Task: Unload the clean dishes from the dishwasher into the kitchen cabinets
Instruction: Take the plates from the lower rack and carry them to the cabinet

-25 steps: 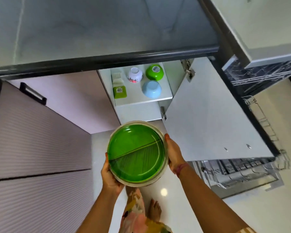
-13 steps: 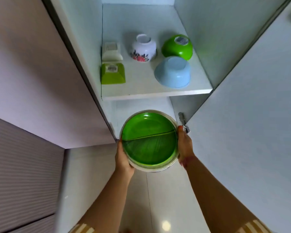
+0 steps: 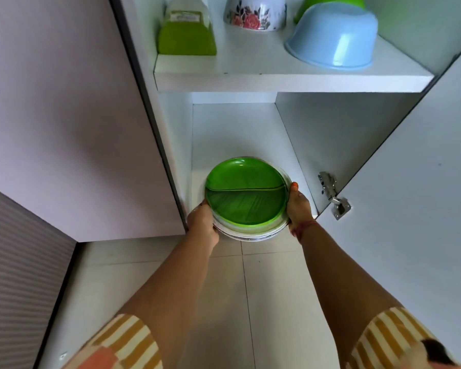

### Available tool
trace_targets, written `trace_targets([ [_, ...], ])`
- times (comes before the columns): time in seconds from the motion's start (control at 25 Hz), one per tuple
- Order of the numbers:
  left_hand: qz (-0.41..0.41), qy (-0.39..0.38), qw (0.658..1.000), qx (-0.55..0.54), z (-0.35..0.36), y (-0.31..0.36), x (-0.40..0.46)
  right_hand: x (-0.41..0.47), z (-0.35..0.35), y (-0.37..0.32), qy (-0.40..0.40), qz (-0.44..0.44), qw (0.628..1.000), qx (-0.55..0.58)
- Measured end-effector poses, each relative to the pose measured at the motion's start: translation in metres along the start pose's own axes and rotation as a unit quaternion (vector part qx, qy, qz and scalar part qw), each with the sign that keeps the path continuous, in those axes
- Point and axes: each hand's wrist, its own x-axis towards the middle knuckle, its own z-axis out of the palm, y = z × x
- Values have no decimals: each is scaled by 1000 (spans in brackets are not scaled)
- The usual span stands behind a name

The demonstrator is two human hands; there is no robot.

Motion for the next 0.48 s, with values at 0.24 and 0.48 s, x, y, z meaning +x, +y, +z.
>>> trace_targets([
  [0.24,18,36,999,-1,-2,-11,10,12,8,9,24,-4,998,-52],
  [0.48,45,99,993,-35,10,-6,15,32,25,19,32,-36,993,-107],
])
